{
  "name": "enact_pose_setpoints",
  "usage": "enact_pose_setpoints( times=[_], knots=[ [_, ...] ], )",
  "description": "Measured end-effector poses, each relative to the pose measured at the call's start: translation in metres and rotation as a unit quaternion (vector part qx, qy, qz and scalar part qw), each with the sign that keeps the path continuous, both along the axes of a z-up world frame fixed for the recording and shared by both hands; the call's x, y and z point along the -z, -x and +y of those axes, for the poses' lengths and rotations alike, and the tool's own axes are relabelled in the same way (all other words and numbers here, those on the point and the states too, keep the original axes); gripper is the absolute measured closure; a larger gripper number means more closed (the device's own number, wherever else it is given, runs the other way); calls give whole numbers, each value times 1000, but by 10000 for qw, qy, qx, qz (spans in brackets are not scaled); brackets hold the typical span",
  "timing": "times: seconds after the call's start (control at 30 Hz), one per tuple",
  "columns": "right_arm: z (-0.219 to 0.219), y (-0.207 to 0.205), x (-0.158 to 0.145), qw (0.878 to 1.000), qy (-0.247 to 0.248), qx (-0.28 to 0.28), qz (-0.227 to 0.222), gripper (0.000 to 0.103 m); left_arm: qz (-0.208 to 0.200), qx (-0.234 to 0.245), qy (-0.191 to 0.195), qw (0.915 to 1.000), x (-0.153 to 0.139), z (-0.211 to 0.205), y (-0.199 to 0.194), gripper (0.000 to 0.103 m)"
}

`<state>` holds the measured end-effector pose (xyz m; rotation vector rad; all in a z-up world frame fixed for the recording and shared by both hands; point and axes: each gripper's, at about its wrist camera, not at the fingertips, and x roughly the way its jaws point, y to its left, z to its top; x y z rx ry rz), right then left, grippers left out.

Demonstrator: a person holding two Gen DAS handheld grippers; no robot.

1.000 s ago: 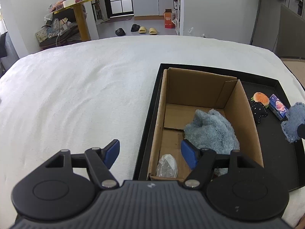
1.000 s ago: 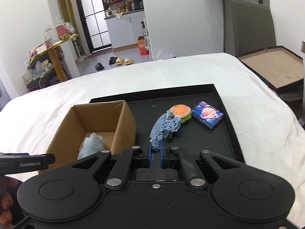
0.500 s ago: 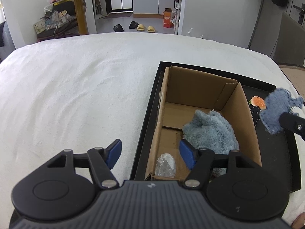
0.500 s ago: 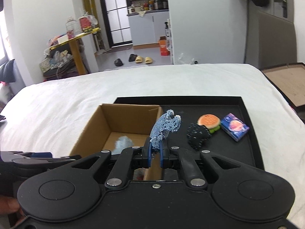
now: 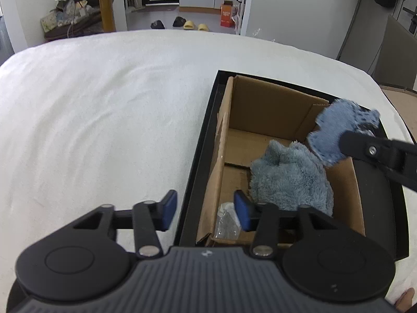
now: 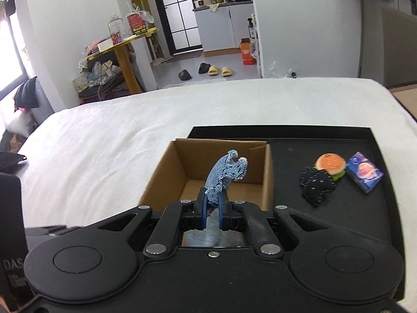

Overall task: Organize soft objects
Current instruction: 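Lower the denim plush into the box and open the right gripper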

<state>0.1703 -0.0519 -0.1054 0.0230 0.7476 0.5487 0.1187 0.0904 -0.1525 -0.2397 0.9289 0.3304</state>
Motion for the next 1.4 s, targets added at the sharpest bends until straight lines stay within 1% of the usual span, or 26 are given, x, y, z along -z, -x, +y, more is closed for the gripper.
enact_pose_setpoints(
  times=[0.03,0.07,0.13,0.23,0.3,0.37,0.43,0.5,0.7,0.87,0.97,1.17,1.3,1.4],
  knots=[
    [2,0,0,10000,-42,-31,27,95,6,6,46,10000,1,1,0,70],
    [5,-1,0,9999,-89,-73,56,95,6,8,92,10000,2,2,0,73],
    [8,-2,0,9997,-192,-147,105,95,-2,-13,180,9998,4,4,0,84],
    [13,-2,-1,9990,-329,-230,176,94,-28,-28,300,9995,4,7,1,89],
    [16,-4,-1,9982,-433,-305,266,94,-51,-49,339,9994,4,7,2,90],
    [15,-7,-1,9955,-690,-383,529,94,-74,-46,344,9994,2,7,2,90],
    [14,-11,0,9924,-884,-415,746,88,-85,-39,334,9994,2,5,3,91],
    [12,-10,1,9920,-879,-427,794,85,-95,-46,323,9994,2,5,4,91],
    [-1,-6,0,9925,-864,-271,822,85,-82,-76,349,9993,1,6,2,91],
    [-14,-4,-2,9938,-826,-154,733,83,-85,-41,109,9999,-5,-2,3,88],
    [-23,-4,-3,9942,-844,-22,672,82,-76,-44,27,10000,-7,-4,4,87],
    [-45,-4,3,9941,-881,187,611,79,-163,-46,-212,9996,-15,-11,6,86],
    [-59,-7,9,9934,-925,332,597,78,-142,-85,-393,9991,-19,-17,4,79],
    [-67,-10,13,9928,-949,419,599,78,-84,-57,-515,9986,-20,-21,3,78]
  ],
)
